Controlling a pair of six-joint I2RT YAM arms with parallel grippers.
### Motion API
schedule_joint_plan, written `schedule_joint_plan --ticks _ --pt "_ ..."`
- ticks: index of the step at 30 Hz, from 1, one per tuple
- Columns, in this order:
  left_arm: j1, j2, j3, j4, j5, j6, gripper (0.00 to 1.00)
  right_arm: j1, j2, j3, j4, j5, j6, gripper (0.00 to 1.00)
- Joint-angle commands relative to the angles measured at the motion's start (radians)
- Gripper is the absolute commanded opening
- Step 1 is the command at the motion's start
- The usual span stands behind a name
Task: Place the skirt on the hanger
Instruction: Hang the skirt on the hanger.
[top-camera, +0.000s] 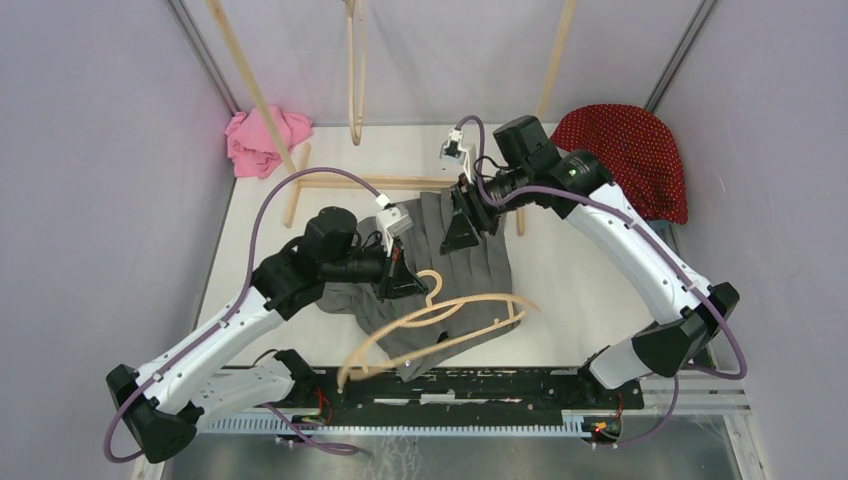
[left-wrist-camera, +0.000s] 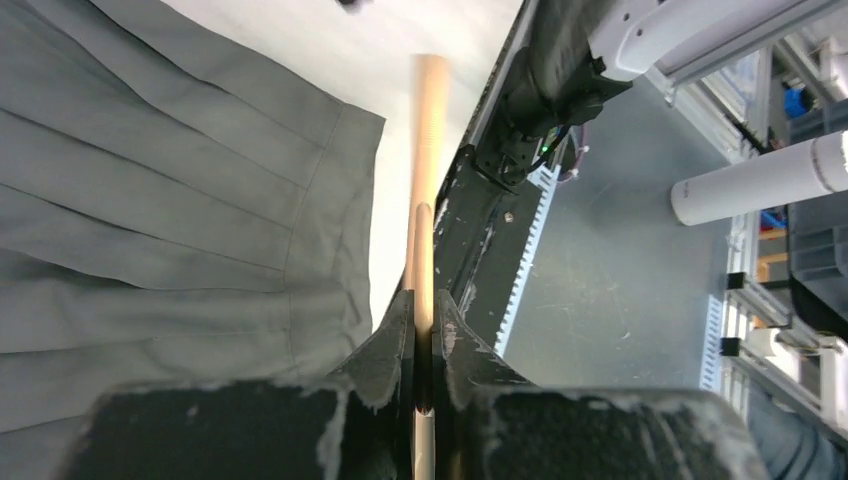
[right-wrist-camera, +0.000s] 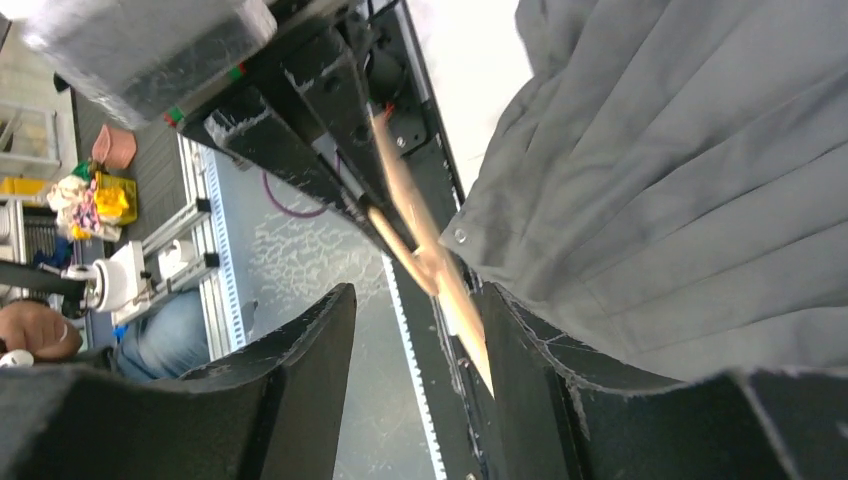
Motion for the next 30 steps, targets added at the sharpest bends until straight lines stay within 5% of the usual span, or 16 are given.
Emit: schedule_joint_plan --ticks 1,10,30 --pt "-0.013 0.002 0.047 0.044 -0.044 0.061 0.04 0.033 -0.079 -0.103 0.048 0.034 -0.014 0.54" --pt "-0.013 0.044 0.032 0.054 -0.072 0.073 0.03 0.067 -0.280 -0.426 0.154 0.201 0.028 0.53" --pt "-0.014 0.025 0.064 0.129 0.148 0.051 0.04 0.193 -0.278 -0.538 0.385 0.203 -0.078 0.58"
